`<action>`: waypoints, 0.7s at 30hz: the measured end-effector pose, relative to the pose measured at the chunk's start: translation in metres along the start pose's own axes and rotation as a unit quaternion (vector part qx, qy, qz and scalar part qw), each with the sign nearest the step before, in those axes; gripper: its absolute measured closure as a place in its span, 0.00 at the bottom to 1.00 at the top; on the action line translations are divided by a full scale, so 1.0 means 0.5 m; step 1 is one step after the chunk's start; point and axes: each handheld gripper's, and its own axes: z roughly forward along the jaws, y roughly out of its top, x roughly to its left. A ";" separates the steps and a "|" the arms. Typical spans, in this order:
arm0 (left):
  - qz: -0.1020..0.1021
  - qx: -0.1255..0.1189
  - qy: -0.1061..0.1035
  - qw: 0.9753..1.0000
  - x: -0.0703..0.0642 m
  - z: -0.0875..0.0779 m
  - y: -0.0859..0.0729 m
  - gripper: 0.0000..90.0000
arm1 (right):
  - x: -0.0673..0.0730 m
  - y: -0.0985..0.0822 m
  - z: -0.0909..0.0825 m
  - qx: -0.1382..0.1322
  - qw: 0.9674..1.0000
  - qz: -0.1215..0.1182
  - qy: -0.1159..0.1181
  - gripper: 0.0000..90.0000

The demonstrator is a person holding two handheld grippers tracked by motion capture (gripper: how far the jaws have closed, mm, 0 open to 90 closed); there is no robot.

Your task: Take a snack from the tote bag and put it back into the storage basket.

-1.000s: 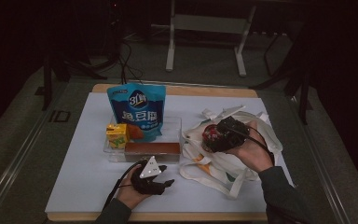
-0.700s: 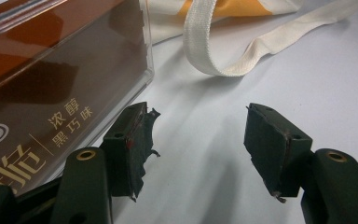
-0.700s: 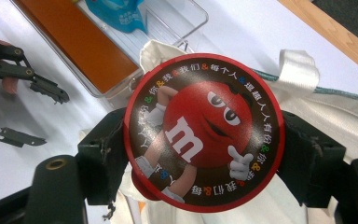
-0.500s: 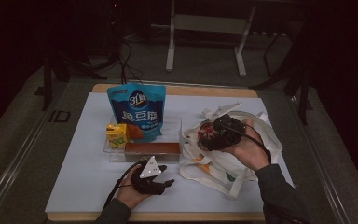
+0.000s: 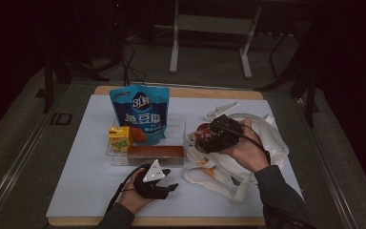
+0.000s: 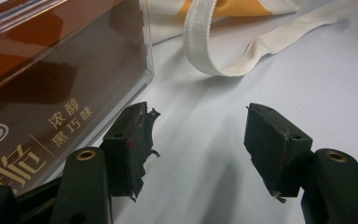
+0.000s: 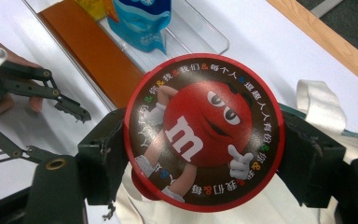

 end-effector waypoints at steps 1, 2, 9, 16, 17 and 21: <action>0.000 0.000 0.000 1.000 0.000 0.000 0.000 0.45 | 0.001 0.002 0.001 0.000 1.000 -0.001 0.000 0.28; 0.000 0.000 0.000 1.000 0.000 0.000 0.000 0.45 | 0.003 0.004 0.001 0.000 1.000 -0.001 0.001 0.28; -0.001 0.000 0.000 1.000 0.000 0.000 0.000 0.45 | 0.011 0.017 0.007 -0.003 1.000 -0.003 0.005 0.28; -0.001 -0.001 0.000 1.000 0.001 0.000 0.000 0.45 | 0.020 0.032 0.013 -0.006 1.000 -0.007 0.010 0.28; -0.001 -0.001 0.000 1.000 0.001 0.000 0.000 0.45 | 0.021 0.035 0.014 -0.005 1.000 -0.007 0.010 0.28; -0.002 0.000 -0.001 1.000 0.000 0.000 0.000 0.45 | 0.027 0.044 0.018 -0.006 1.000 -0.013 0.011 0.28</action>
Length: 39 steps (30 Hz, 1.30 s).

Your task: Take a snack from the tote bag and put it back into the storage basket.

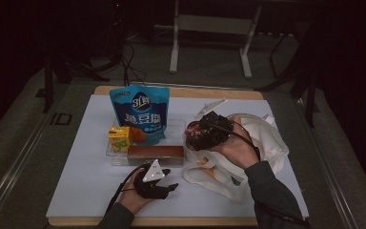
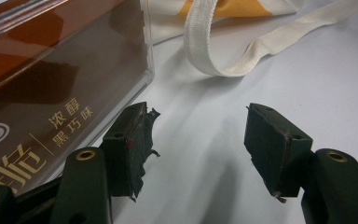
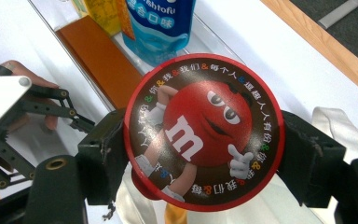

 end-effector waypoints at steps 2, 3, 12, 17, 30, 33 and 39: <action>0.000 0.000 -0.001 1.000 0.000 0.000 0.000 0.45 | 0.002 0.005 0.002 -0.001 1.000 0.001 0.001 0.28; 0.000 0.000 0.000 1.000 0.000 0.000 0.000 0.45 | 0.002 0.007 0.003 -0.001 1.000 0.001 0.002 0.28; 0.001 0.001 0.000 1.000 0.000 0.000 0.000 0.45 | 0.009 0.020 0.018 0.000 1.000 0.007 0.010 0.28; 0.001 0.000 0.001 1.000 0.000 0.000 0.000 0.45 | 0.012 0.026 0.024 -0.001 1.000 0.007 0.010 0.28; 0.002 0.001 0.000 1.000 0.000 0.000 0.000 0.45 | 0.021 0.046 0.039 -0.004 1.000 0.014 0.013 0.28; 0.003 0.001 0.000 1.000 0.000 0.000 0.000 0.45 | 0.023 0.051 0.043 -0.003 1.000 0.015 0.013 0.28; 0.003 0.001 0.002 1.000 0.000 0.000 0.000 0.45 | 0.028 0.061 0.050 -0.008 1.000 0.013 0.015 0.28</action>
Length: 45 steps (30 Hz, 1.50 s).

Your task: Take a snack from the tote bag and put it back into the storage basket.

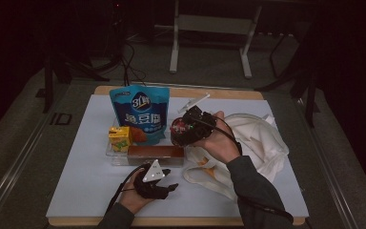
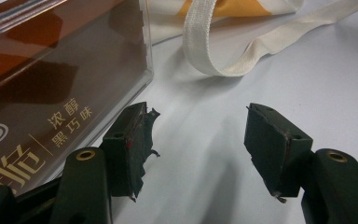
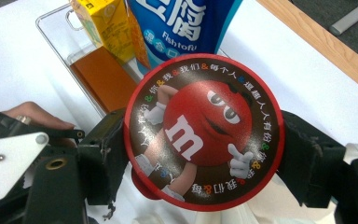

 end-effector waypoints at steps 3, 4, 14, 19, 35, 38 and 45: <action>-0.001 0.000 -0.001 1.000 -0.001 0.000 0.000 0.45 | 0.002 0.006 0.003 0.000 1.000 0.000 0.001 0.28; -0.001 -0.001 -0.001 1.000 -0.001 0.001 0.000 0.45 | 0.003 0.008 0.004 0.000 1.000 0.000 0.000 0.28; -0.001 0.000 -0.003 1.000 0.000 0.000 0.000 0.45 | 0.010 0.027 0.017 -0.002 1.000 0.002 0.001 0.28; -0.001 0.000 -0.003 1.000 0.000 0.000 0.000 0.45 | 0.012 0.033 0.023 -0.002 1.000 0.004 0.001 0.28; -0.002 0.000 -0.002 1.000 0.000 0.000 0.000 0.45 | 0.002 0.043 0.049 -0.003 1.000 0.019 0.003 0.28; -0.002 0.000 -0.002 1.000 0.000 0.000 0.000 0.45 | -0.001 0.043 0.057 -0.001 1.000 0.024 0.004 0.28; -0.001 -0.001 -0.002 1.000 -0.001 0.000 0.000 0.45 | -0.009 0.039 0.074 0.000 0.999 0.031 0.006 0.28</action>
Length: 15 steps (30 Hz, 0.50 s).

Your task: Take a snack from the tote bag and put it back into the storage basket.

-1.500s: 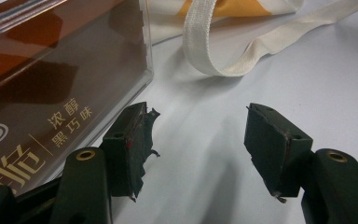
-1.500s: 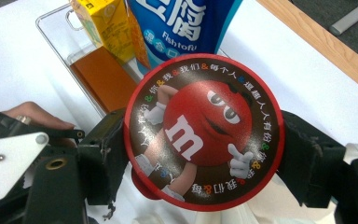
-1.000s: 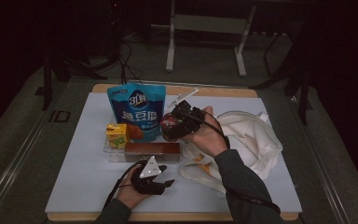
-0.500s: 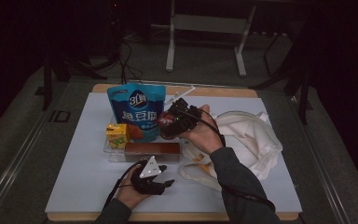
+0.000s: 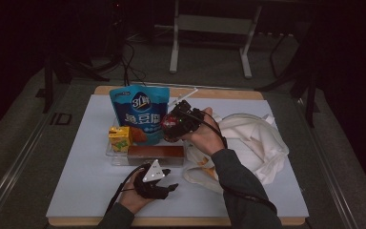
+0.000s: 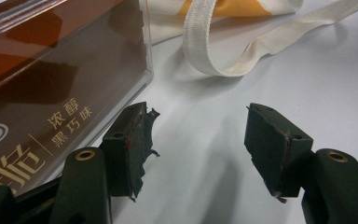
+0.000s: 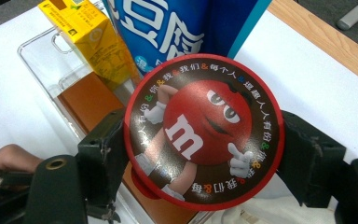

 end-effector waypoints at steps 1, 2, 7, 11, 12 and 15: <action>0.000 0.000 0.000 1.000 0.000 0.000 0.000 0.45 | -0.002 -0.001 0.002 -0.001 1.000 0.000 0.001 0.28; 0.000 0.000 -0.001 1.000 0.000 0.000 0.000 0.45 | -0.003 -0.001 0.003 0.000 1.000 0.002 0.001 0.28; 0.000 0.000 -0.001 1.000 0.000 0.000 0.000 0.45 | -0.010 -0.005 0.009 0.001 1.000 0.012 0.001 0.28; -0.001 -0.001 -0.001 1.000 -0.001 0.000 0.000 0.45 | -0.014 -0.008 0.014 0.000 1.000 0.012 0.001 0.28; -0.001 -0.001 -0.001 1.000 -0.001 0.000 0.000 0.45 | -0.015 -0.008 0.014 0.000 1.000 0.014 0.001 0.28; -0.002 -0.001 -0.002 1.000 -0.001 0.001 0.000 0.45 | -0.016 -0.008 0.016 0.002 1.000 0.014 -0.003 0.28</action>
